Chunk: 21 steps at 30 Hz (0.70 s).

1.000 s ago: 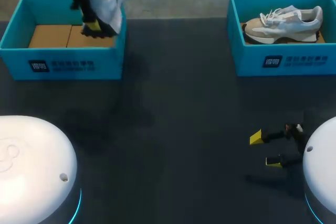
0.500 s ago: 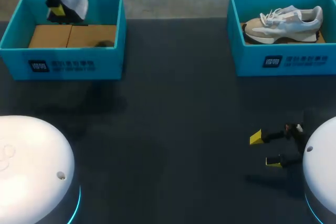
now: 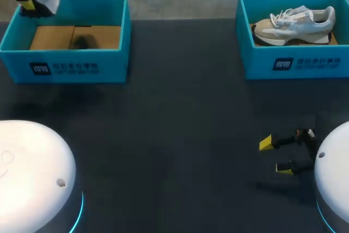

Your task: Take the shoe out of the shoebox, open the shoe tongue, remove and reinsert the insole, then place the shoe into the shoebox

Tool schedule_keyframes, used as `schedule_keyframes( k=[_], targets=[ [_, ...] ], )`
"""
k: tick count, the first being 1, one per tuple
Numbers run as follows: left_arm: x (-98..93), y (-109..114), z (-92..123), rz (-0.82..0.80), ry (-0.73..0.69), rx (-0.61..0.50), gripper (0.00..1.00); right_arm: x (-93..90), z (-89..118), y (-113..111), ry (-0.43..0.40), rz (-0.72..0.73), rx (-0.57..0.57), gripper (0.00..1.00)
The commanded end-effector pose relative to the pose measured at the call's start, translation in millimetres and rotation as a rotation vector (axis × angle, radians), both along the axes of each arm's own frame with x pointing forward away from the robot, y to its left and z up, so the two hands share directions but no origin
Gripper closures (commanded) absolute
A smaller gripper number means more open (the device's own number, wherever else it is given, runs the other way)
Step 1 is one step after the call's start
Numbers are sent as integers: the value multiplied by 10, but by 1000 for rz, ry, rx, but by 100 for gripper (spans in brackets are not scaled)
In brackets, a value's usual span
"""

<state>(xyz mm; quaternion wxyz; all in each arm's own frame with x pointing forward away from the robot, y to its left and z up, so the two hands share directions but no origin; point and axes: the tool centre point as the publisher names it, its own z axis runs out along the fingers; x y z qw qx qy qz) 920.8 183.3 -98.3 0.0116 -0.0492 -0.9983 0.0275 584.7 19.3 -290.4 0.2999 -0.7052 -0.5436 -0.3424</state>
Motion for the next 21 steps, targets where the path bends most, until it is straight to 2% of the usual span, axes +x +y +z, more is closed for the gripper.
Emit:
schedule_keyframes(
  k=[1,11,21],
  targets=[
    [204,169,-36,-15,27,-4,100,-32,22,-5,-2,-3,-2,0],
    [646,491,-96,-21,27,-6,100,-32,22,-5,-2,-3,-2,0],
    [902,725,-98,-11,49,-19,100,-32,22,-5,-2,-3,-2,0]
  ],
)
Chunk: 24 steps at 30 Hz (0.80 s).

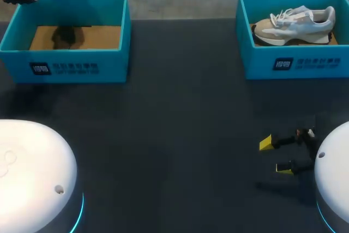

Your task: Take the shoe out of the shoebox, open the shoe tongue, remove and reinsert the insole, then place the shoe into the shoebox

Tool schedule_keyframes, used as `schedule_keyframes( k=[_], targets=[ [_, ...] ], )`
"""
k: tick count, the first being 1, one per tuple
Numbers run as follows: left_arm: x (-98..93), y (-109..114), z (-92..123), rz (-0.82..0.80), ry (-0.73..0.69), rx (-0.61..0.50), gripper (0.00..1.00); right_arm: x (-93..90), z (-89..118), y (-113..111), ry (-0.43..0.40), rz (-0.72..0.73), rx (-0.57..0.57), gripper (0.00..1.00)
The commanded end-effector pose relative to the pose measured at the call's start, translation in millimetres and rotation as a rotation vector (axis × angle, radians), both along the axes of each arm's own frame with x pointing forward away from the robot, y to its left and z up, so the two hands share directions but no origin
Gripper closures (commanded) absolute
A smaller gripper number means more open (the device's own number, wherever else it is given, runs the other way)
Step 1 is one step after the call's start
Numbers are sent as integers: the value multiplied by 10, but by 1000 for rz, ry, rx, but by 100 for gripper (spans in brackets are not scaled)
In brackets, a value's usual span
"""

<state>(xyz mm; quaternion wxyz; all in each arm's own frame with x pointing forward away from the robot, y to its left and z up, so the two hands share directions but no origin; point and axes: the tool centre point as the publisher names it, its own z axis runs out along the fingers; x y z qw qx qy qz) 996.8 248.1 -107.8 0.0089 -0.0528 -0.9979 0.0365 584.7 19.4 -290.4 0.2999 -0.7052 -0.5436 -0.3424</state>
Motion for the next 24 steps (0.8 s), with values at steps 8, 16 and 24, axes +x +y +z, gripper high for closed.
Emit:
schedule_keyframes(
  k=[8,16,24],
  targets=[
    [164,127,-74,-19,73,18,100,-32,22,-5,-2,-3,-2,0],
    [164,127,-74,-19,73,18,100,-32,22,-5,-2,-3,-2,0],
    [163,109,-85,-113,107,-12,100,-32,22,-5,-2,-3,-2,0]
  ],
)
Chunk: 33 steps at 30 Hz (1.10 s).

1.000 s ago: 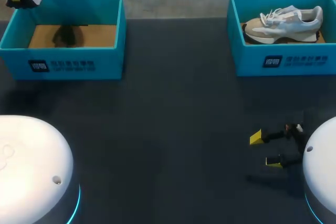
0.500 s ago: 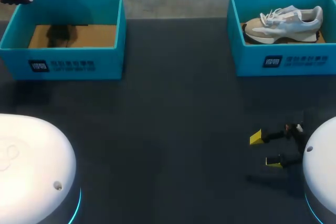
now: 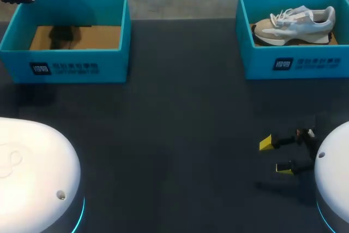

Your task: Take the shoe out of the shoebox, open the shoe tongue, remove and reinsert the insole, then place the shoe into the shoebox

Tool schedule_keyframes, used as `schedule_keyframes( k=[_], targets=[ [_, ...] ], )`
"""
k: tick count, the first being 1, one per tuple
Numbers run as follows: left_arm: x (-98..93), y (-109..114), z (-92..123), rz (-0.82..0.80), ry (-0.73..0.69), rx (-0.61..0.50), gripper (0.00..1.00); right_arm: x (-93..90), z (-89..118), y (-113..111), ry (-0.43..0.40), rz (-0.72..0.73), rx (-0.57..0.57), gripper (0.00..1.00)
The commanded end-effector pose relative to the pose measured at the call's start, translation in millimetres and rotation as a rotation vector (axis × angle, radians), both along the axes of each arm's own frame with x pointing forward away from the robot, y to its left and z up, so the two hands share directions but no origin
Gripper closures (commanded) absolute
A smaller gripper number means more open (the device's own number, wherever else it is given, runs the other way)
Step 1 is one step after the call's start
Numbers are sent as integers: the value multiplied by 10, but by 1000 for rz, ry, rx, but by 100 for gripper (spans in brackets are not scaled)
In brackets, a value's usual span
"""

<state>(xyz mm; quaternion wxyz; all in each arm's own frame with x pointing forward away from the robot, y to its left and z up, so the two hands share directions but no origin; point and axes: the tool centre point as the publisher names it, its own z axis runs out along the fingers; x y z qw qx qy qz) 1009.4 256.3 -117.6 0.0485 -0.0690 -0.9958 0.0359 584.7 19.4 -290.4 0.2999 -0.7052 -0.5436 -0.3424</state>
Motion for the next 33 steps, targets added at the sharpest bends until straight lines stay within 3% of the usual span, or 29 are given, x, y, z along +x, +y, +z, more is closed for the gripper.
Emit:
schedule_keyframes(
  k=[1,8,17,28,33],
  targets=[
    [23,26,-4,-125,44,-31,100,-32,22,-6,-2,-3,-2,0],
    [-7,206,-171,-359,105,-17,100,-32,22,-6,-2,-3,-2,0],
    [109,383,-172,-604,-6,5,100,-32,22,-6,-2,-3,-2,0],
    [85,516,-175,-898,-85,1,100,-32,22,-6,-2,-3,-2,0],
    [105,567,-238,-946,-133,59,100,-32,22,-6,-2,-3,-2,0]
  ],
)
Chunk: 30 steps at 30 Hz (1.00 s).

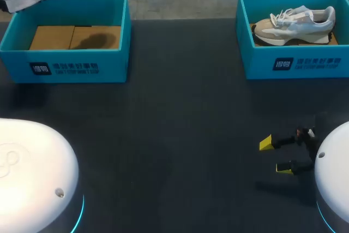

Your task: Take the shoe out of the shoebox, open the shoe tongue, remove and reinsert the insole, then place the shoe into the shoebox

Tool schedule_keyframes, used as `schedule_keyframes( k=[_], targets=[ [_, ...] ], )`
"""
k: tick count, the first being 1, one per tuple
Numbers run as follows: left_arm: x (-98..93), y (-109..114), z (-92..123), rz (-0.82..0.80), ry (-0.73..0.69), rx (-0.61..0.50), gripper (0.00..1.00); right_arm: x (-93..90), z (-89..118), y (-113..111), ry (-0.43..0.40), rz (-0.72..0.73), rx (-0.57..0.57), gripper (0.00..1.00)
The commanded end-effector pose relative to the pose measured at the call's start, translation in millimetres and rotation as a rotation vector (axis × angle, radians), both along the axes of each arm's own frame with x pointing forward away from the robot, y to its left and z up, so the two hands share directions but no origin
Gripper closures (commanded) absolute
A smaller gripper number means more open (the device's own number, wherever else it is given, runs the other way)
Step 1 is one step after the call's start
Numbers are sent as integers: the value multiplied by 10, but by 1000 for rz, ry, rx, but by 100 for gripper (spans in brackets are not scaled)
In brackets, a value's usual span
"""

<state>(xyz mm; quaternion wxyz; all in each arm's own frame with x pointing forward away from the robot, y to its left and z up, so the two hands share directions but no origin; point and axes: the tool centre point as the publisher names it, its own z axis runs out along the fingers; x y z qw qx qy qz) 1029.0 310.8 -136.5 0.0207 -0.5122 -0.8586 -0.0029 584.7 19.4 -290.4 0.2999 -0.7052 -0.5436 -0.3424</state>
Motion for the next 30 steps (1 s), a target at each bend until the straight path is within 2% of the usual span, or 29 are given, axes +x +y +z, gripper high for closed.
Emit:
schedule_keyframes(
  k=[1,16,26,30],
  targets=[
    [-90,22,-50,-9,-60,11,100,-32,22,-6,-2,-3,-2,0],
    [-90,22,-50,-9,-60,11,100,-32,22,-6,-2,-3,-2,0],
    [-41,44,-98,-340,-108,-15,100,-32,22,-6,-2,-3,-2,0],
    [25,79,-122,-357,-135,4,100,-32,22,-6,-2,-3,-2,0]
  ],
)
